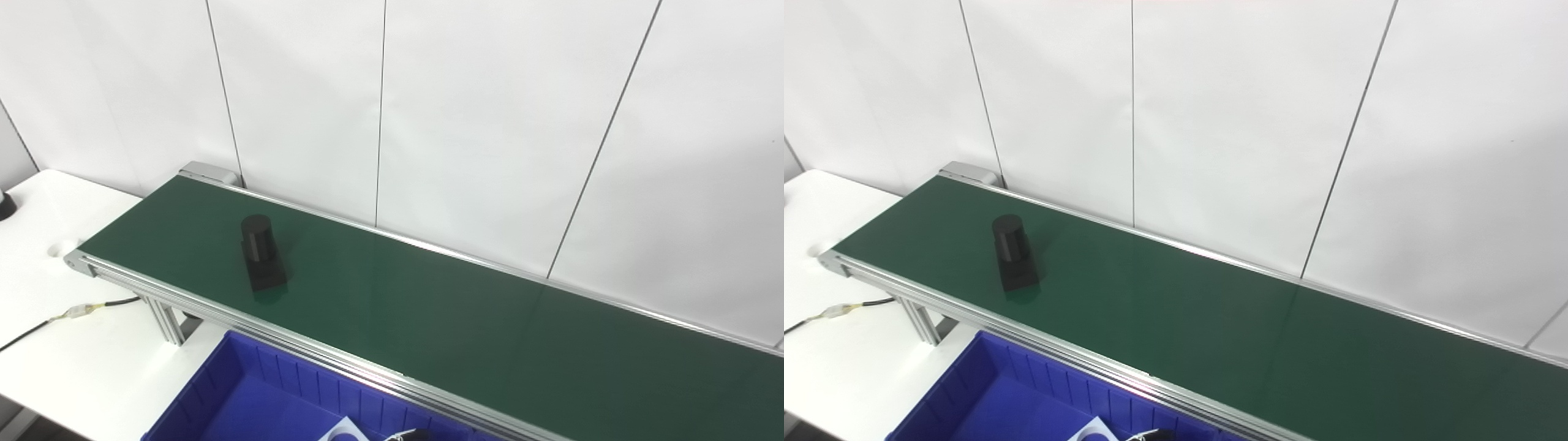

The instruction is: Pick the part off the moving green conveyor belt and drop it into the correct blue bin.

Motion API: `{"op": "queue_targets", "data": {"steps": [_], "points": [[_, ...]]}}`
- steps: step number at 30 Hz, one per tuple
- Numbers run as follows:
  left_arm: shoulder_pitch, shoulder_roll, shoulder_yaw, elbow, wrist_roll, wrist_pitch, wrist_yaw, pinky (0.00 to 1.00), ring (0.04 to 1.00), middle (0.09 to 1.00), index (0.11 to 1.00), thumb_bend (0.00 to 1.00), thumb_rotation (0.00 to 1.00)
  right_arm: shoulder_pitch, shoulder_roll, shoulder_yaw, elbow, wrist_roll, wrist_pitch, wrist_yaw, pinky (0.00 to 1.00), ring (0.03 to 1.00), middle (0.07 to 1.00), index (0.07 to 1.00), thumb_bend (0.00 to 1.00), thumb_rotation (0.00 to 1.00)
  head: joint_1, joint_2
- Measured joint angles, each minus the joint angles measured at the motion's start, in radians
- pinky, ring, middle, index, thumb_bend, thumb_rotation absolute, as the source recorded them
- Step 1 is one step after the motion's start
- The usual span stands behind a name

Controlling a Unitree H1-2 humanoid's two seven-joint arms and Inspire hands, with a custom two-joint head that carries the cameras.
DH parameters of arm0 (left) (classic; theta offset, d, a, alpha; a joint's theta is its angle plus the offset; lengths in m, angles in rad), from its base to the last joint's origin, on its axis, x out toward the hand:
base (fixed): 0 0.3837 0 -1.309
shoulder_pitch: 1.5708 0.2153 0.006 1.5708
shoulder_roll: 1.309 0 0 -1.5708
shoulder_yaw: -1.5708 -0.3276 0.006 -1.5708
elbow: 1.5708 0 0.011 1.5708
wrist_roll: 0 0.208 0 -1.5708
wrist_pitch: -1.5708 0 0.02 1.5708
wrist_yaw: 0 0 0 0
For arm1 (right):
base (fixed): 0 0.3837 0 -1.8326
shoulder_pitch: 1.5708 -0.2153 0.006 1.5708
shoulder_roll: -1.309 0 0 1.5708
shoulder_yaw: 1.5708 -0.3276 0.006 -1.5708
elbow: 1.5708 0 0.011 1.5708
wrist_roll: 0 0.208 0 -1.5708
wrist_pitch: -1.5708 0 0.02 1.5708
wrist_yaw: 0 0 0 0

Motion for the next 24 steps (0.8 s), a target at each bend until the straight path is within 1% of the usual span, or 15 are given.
{"op": "queue_targets", "data": {"steps": [24], "points": [[0.001,-0.004,-0.003,-0.003,0.001,0.000,0.000,0.64,0.667,0.722,0.793,0.77,0.00,-0.001,-0.006,-0.001,-0.001,0.001,0.000,0.006,0.63,0.722,0.797,0.881,0.58,0.00,-0.008,0.002]]}}
